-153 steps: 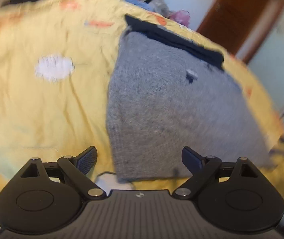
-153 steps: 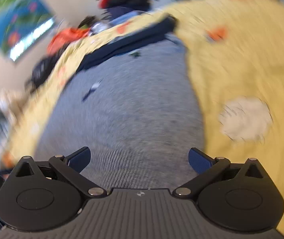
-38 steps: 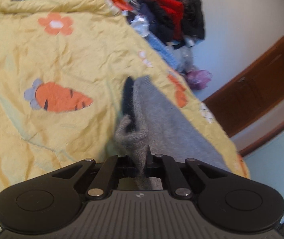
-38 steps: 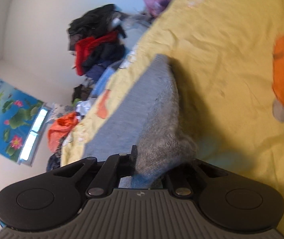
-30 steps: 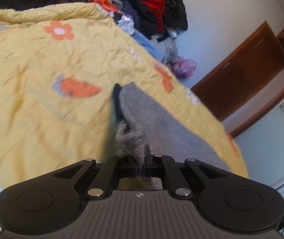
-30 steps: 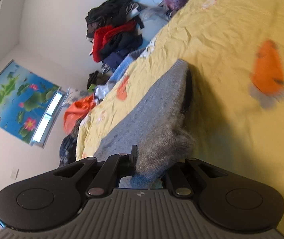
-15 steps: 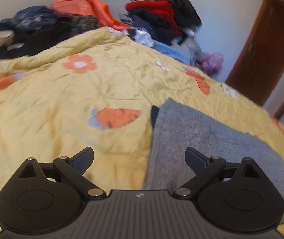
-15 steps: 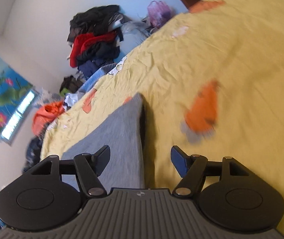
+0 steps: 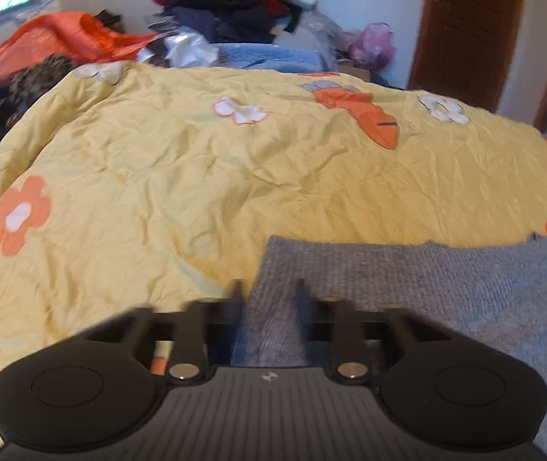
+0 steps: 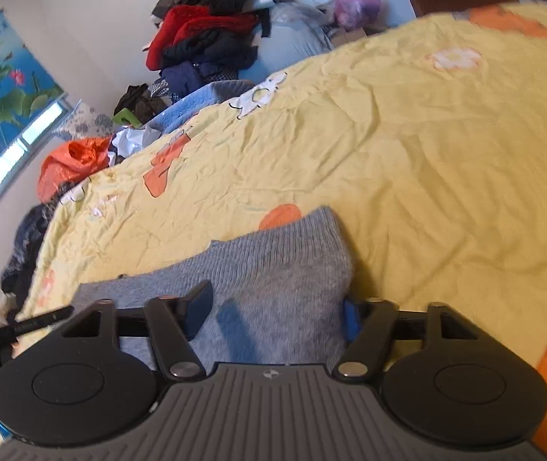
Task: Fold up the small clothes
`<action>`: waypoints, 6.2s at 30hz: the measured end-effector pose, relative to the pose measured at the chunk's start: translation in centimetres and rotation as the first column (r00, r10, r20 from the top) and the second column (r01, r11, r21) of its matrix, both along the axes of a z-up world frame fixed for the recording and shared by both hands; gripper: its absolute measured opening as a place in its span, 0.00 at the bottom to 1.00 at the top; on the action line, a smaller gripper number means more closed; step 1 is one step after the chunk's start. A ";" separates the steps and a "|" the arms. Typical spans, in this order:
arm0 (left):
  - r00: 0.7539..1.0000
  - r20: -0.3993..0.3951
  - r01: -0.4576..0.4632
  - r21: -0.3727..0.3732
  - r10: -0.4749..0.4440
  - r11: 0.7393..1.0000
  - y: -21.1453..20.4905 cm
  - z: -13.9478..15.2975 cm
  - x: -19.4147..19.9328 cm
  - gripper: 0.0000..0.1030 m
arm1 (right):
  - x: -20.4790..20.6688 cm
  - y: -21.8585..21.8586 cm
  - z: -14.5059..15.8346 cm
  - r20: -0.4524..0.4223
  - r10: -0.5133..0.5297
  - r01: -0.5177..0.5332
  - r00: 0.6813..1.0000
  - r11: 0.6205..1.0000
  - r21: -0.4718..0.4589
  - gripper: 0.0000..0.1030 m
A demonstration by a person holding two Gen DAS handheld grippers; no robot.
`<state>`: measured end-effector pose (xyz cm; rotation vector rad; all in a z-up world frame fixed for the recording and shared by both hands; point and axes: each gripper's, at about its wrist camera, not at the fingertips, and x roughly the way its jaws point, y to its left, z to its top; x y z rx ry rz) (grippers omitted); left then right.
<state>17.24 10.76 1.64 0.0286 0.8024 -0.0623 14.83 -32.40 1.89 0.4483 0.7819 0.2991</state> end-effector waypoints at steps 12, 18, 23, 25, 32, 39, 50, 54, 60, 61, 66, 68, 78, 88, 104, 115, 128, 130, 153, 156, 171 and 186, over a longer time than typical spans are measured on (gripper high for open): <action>0.995 0.067 -0.076 0.124 0.068 0.989 1.4 0.2 -2.1 0.06 | 0.6 -0.3 -0.7 0.059 -0.049 0.051 0.997 0.999 -0.019 0.26; 0.975 0.213 -0.095 0.116 0.068 0.989 -2.3 3.8 -7.5 0.11 | -4.2 -0.3 3.2 0.214 -0.157 0.166 0.964 0.986 -0.022 0.61; 0.987 0.149 0.049 0.116 -0.066 0.992 -8.3 1.2 -9.1 0.20 | -6.7 5.9 3.5 0.249 0.049 -0.004 0.967 0.984 -0.179 0.77; 0.988 0.139 0.044 0.158 -0.066 0.986 -9.0 -0.5 -9.3 0.20 | -6.7 8.6 2.1 0.220 0.108 -0.034 0.970 0.949 -0.315 0.77; 0.975 0.194 0.072 0.191 -0.109 0.979 -7.0 -1.7 -10.0 0.24 | -7.8 8.2 -1.1 0.220 0.146 -0.025 0.965 0.880 -0.475 0.78; 0.976 0.198 0.071 0.125 -0.095 0.990 -8.0 0.1 -14.4 0.35 | -12.1 10.1 1.8 0.272 0.150 -0.021 0.951 0.906 -0.424 0.89; 0.987 0.154 0.035 -0.004 -0.034 0.999 -6.7 -2.0 -16.4 0.74 | -13.1 11.9 -0.9 0.154 0.228 -0.131 0.961 0.872 -0.472 0.99; 0.987 0.155 0.033 -0.013 -0.031 0.999 -6.6 -1.9 -16.5 0.74 | -13.5 11.2 0.7 0.141 0.198 -0.120 0.970 0.894 -0.431 0.93; 0.988 0.153 0.037 -0.018 -0.034 0.999 -6.7 -1.9 -16.3 0.75 | -13.1 10.5 -0.3 0.123 0.166 -0.102 0.979 0.906 -0.411 0.98; 0.988 0.153 0.038 -0.019 -0.035 0.999 -6.6 -1.9 -16.3 0.75 | -13.1 10.4 -1.1 0.131 0.176 -0.105 0.976 0.898 -0.427 1.00; 0.986 0.166 0.012 0.014 -0.014 1.000 -6.5 -1.4 -18.7 0.78 | -14.0 10.9 -1.7 0.170 0.221 -0.116 0.960 0.870 -0.480 1.00; 0.987 0.158 -0.019 -0.049 0.026 0.999 -5.3 -1.1 -21.0 0.78 | -14.1 10.7 -1.6 0.174 0.220 -0.116 0.960 0.875 -0.469 1.00; 0.962 -0.017 -0.225 -0.621 0.274 0.751 3.7 -2.0 -28.3 0.92 | -14.1 10.8 -1.6 0.176 0.219 -0.113 0.960 0.875 -0.470 1.00; 0.921 0.032 -0.290 -0.610 0.389 0.737 3.2 -2.3 -24.4 0.94 | -14.2 10.7 -1.5 0.180 0.213 -0.111 0.960 0.884 -0.455 1.00; 0.873 0.154 -0.366 -0.423 0.464 0.829 0.2 -2.4 -24.6 0.07 | -14.1 11.2 -0.9 0.188 0.200 -0.094 0.962 0.882 -0.462 0.99; 0.921 0.370 -0.067 -0.150 0.119 0.986 -6.2 -0.7 -25.7 0.07 | -7.7 28.0 6.7 0.022 0.579 -0.566 0.815 0.803 -0.187 0.97; 0.941 0.327 -0.046 -0.139 0.090 0.989 -6.3 -1.0 -25.0 0.07 | -6.5 37.9 2.6 -0.164 0.696 -0.660 0.699 0.540 -0.523 0.17; 0.948 0.306 -0.050 -0.116 0.083 0.992 -6.6 -0.6 -24.1 0.07 | -6.4 37.0 3.1 -0.147 0.712 -0.668 0.687 0.538 -0.515 0.14; 0.873 0.205 0.454 -0.013 -0.443 0.891 -25.9 -0.7 -22.5 0.07 | -5.0 -0.8 2.6 -0.001 0.291 -0.290 0.957 0.955 0.057 0.58; 0.870 0.209 0.456 0.002 -0.446 0.890 -27.4 -0.6 -22.5 0.07 | -2.4 -0.7 2.9 -0.006 0.250 -0.249 0.968 0.966 0.076 0.58; 0.861 0.128 0.502 -0.055 -0.492 0.863 -29.1 -0.8 -22.6 0.07 | -0.9 -3.3 0.5 0.001 0.164 -0.164 0.987 0.987 -0.003 0.18; 0.991 -0.136 -0.098 -0.706 0.001 0.701 -7.4 -0.8 -6.1 0.86 | -0.8 -5.7 -1.3 -0.026 0.034 -0.027 0.999 0.970 0.244 0.85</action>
